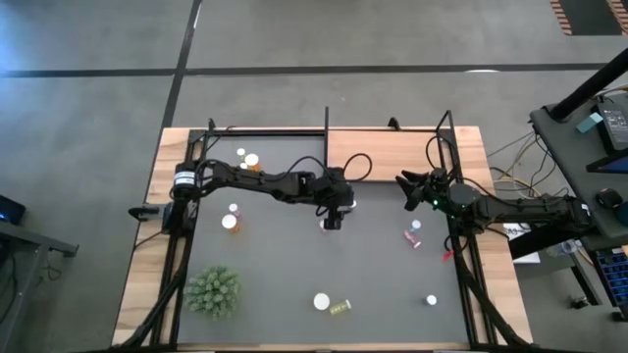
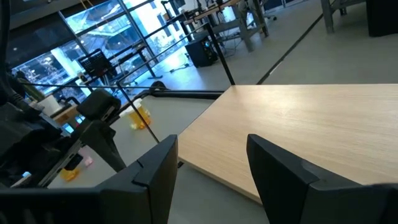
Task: Pick and place medicine bottles onto shelf by color
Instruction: Put the top left blue pill bottle on the shelf
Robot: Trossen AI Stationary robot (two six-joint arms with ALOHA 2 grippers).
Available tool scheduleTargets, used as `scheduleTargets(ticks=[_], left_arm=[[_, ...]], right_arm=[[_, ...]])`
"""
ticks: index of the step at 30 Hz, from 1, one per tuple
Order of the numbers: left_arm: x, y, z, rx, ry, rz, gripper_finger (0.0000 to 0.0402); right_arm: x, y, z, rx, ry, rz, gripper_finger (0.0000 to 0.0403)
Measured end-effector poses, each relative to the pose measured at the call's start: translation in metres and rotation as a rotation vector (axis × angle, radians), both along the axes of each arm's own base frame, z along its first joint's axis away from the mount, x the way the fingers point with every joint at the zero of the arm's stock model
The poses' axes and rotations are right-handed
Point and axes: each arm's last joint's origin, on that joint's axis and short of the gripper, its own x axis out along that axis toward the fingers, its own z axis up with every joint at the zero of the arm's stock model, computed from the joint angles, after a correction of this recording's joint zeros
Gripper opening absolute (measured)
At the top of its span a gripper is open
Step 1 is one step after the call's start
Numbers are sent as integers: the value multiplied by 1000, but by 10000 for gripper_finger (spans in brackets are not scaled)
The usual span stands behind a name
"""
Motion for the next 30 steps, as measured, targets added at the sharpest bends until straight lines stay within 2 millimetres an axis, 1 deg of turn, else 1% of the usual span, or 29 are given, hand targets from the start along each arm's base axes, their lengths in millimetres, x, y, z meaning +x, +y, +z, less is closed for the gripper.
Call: scheduleTargets(ticks=[7,14,20,23,27,30], left_arm=[[1,1,-2,3,-35,1,251],[-3,1,-14,1,-44,5,251],[-3,2,-14,2,-53,6,251],[1,4,-20,4,-67,11,251],[6,5,-39,0,-43,10,251],[9,6,-40,2,-64,12,251]], right_arm=[[0,0,0,0,0,0,183],[0,0,0,0,0,0,183],[0,0,0,0,0,0,183],[0,0,0,0,0,0,183],[0,0,0,1,3,0,183],[0,0,-1,1,6,0,183]])
